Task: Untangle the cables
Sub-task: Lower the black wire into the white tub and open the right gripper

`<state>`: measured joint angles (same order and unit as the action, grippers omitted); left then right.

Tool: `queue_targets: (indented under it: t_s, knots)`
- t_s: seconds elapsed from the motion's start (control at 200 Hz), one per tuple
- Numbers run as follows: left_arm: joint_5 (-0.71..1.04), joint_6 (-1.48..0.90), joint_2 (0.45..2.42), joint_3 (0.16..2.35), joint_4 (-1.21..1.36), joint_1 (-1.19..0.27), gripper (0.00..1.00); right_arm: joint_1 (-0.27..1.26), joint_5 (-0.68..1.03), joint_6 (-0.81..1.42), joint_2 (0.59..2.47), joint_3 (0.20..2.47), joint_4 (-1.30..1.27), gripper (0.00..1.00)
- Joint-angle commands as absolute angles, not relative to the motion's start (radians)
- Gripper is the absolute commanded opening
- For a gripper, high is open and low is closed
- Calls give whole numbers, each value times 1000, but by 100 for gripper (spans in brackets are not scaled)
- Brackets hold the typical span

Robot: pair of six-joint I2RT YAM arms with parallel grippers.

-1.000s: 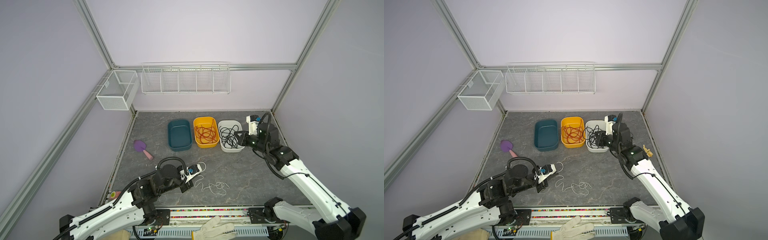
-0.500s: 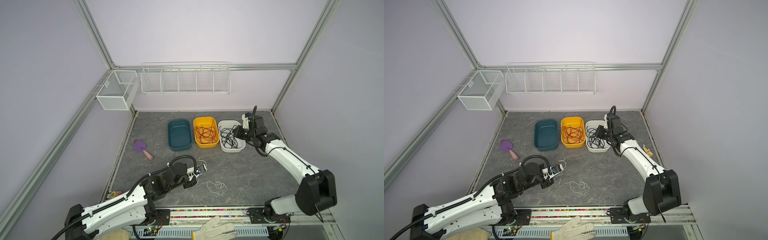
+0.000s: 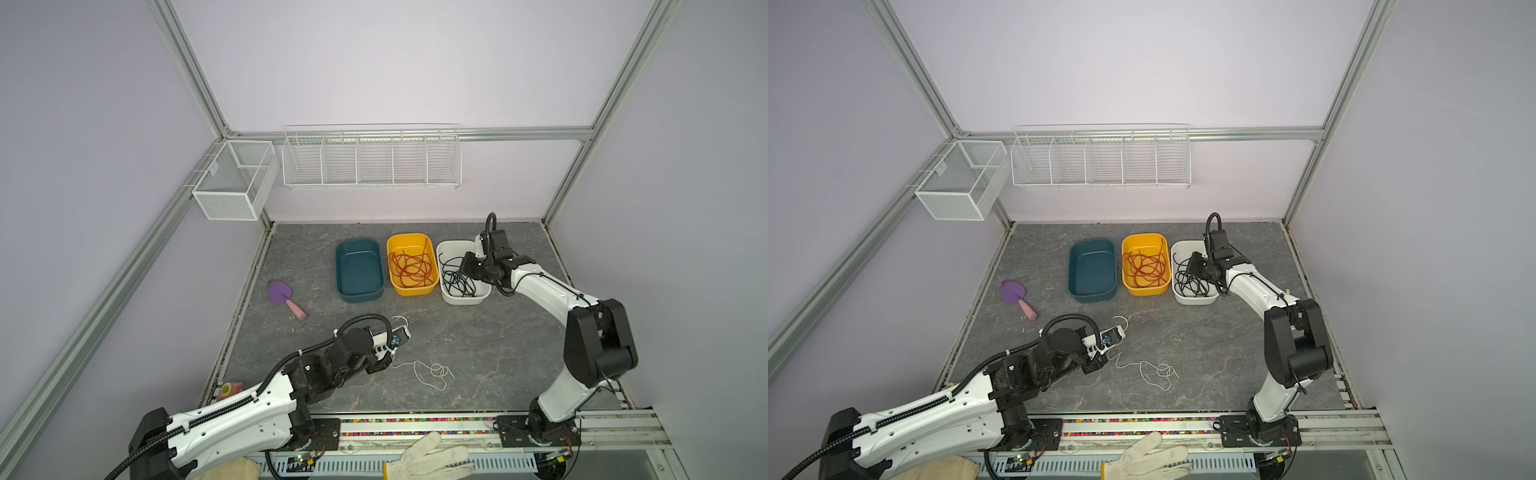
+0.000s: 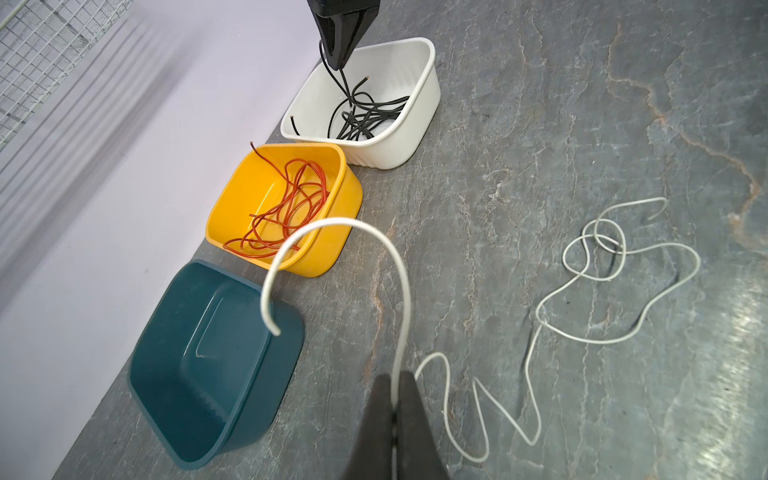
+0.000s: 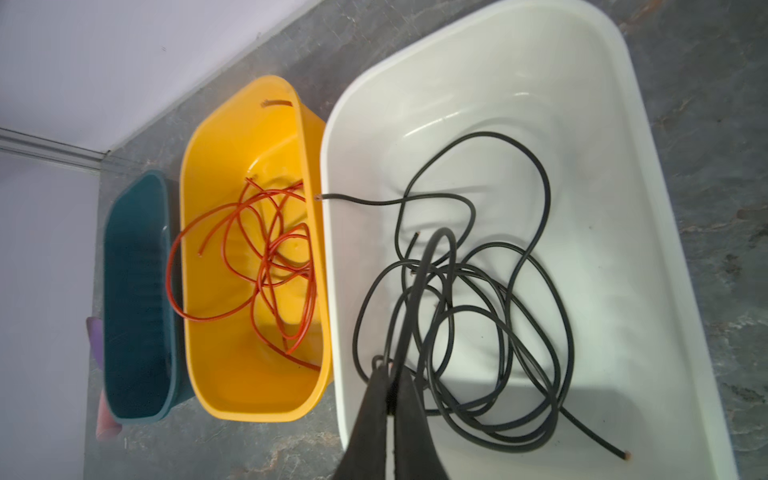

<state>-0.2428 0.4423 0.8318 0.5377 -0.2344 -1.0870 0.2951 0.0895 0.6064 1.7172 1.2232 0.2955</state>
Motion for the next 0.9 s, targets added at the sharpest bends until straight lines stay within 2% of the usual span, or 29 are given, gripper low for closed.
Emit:
queue_targets:
  t_s: [0.0,0.525,0.9]
  knots:
    - [-229,449,837,525,-219,-1091,0,281,66,630,1760,1259,353,6]
    - [-204,460,813,491,-183,-1091,0,273,53,613,1870,1330,440,7]
    - [-204,460,812,489,-184,-1090,0,273,46,616,1798,1328,500,26]
